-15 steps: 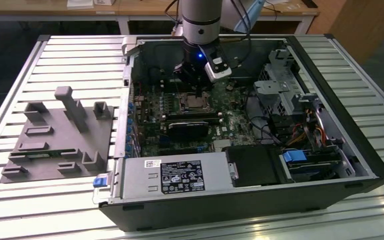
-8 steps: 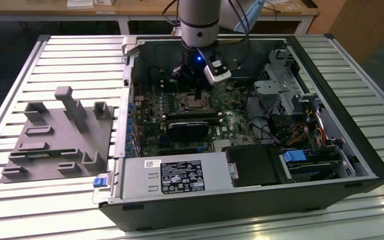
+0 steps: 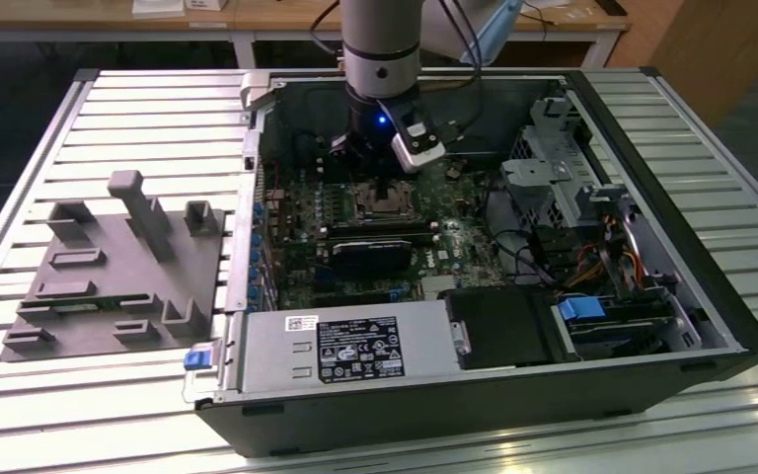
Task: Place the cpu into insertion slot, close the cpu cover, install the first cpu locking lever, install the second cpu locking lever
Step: 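Close the cpu cover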
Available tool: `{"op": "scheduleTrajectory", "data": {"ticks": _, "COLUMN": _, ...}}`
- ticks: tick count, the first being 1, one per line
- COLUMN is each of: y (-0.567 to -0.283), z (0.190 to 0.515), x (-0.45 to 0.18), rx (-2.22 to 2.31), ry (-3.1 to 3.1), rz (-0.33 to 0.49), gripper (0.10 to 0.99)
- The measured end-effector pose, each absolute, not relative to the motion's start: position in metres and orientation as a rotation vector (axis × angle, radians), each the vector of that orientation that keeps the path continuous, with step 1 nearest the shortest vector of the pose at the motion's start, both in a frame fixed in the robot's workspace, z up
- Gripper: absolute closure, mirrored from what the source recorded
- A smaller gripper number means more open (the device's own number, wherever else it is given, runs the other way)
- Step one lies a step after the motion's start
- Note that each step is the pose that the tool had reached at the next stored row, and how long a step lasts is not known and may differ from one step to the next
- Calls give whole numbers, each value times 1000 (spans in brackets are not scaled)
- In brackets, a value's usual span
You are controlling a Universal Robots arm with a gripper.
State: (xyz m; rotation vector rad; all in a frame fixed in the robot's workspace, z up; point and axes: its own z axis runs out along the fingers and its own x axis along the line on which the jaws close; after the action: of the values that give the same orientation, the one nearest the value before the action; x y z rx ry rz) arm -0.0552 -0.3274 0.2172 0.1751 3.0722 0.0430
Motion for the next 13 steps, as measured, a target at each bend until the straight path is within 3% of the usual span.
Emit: {"op": "scheduleTrajectory", "data": {"ticks": 13, "y": -327, "z": 206, "x": -71, "rx": 141, "ry": 3074, "rz": 49, "gripper": 984}}
